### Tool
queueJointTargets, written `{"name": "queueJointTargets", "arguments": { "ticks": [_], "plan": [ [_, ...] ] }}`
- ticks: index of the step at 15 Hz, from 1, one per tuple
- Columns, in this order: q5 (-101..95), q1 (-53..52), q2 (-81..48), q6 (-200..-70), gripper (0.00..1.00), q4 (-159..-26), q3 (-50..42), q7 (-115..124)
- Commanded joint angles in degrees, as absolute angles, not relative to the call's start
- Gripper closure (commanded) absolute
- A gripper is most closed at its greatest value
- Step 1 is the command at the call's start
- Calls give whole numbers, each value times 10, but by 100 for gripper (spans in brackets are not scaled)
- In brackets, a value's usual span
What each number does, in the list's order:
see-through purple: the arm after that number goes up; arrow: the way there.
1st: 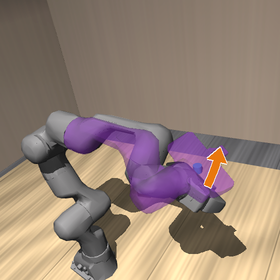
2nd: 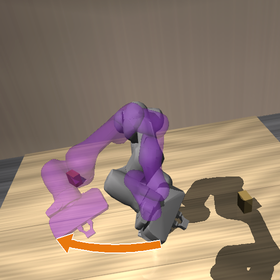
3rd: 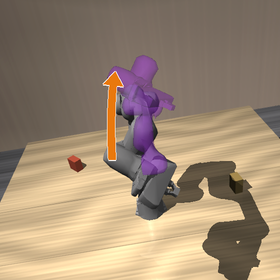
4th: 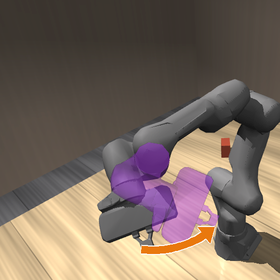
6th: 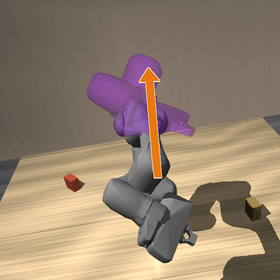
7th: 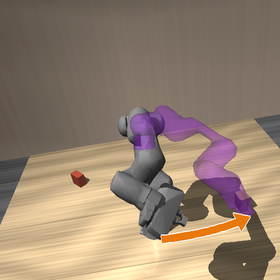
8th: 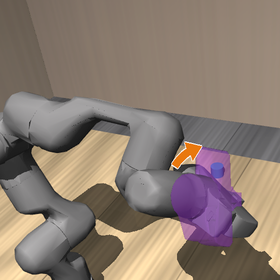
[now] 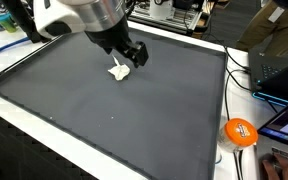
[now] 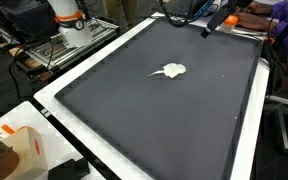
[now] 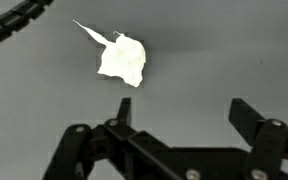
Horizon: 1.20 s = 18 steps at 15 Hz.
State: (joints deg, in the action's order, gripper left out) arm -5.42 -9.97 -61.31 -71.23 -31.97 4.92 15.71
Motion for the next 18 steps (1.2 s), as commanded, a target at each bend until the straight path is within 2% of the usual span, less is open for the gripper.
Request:
{"name": "queueJointTargets", "arguments": {
  "ticks": [1,2,9,15,18],
  "plan": [
    [-25,-78,-576,-716,0,-368,77,122],
    [-43,-93,-602,-712,0,-325,63,139],
    [-44,-89,-599,-715,0,-332,63,134],
    [-2,-13,-573,-738,0,-423,79,109],
    [52,33,-545,-794,0,-491,102,92]
  ]
}}
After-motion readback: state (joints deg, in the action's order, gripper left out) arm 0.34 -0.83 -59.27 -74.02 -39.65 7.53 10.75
